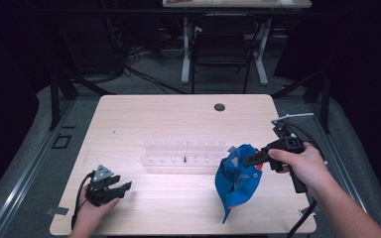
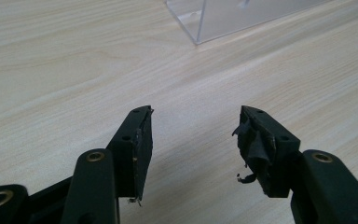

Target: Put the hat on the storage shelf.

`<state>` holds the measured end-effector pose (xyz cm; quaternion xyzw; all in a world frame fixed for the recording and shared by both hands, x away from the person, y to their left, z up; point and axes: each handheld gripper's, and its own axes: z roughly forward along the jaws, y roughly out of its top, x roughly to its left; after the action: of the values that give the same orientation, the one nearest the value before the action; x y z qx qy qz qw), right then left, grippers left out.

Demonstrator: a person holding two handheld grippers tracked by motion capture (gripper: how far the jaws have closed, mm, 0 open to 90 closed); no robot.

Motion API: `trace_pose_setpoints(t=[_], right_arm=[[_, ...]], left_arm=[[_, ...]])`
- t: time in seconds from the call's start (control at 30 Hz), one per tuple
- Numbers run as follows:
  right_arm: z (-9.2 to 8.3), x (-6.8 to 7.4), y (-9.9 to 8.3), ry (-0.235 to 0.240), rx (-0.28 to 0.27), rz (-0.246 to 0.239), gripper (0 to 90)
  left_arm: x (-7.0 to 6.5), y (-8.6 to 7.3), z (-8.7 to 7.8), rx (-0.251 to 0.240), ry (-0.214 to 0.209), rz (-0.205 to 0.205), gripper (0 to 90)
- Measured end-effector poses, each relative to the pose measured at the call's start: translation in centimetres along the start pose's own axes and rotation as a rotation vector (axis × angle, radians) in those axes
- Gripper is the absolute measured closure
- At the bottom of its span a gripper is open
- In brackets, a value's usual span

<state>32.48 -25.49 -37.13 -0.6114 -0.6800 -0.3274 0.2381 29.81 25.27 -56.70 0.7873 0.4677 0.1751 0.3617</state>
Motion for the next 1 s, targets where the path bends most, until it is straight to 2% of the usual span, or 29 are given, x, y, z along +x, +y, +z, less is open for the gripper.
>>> trace_pose_setpoints(t=[0.23,0.67,1.0], right_arm=[[-0.6,0.4,0.1,0.064,-0.04,0.005,88.8],[-1.6,1.9,0.9,0.134,-0.111,-0.02,88.7],[-2.0,3.6,2.7,0.145,-0.161,-0.06,88.8]], left_arm=[[0.0,0.0,0.1,0.002,-0.002,-0.002,45.3],[-0.2,0.0,0.1,-0.001,-0.013,-0.005,44.9],[-0.7,0.2,-0.1,-0.011,-0.044,-0.014,45.2]])
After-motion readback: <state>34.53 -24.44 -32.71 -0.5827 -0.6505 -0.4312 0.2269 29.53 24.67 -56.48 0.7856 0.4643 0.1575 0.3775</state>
